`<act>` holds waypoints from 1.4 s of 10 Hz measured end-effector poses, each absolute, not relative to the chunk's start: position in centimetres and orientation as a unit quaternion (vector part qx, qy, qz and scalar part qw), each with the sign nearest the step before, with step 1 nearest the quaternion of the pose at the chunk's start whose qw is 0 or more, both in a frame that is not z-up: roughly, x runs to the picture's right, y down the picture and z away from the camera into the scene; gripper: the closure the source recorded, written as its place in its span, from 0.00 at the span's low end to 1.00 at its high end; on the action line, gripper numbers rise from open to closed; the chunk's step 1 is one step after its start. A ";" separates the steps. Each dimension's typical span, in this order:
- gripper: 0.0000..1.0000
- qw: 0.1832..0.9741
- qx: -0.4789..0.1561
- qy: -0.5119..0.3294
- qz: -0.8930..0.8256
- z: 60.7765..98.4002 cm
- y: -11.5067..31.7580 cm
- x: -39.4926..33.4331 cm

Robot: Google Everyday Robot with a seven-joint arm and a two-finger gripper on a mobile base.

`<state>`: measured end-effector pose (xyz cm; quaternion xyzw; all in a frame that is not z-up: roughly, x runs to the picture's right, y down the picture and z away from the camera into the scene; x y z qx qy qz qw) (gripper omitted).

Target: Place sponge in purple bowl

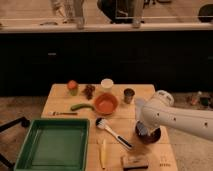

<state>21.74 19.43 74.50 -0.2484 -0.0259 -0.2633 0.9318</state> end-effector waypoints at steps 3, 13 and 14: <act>0.74 0.932 -0.248 -0.026 -0.263 74.5 19.4 21.8; 0.20 0.932 -0.249 -0.026 -0.263 74.6 19.5 21.7; 0.20 0.932 -0.249 -0.026 -0.263 74.6 19.5 21.7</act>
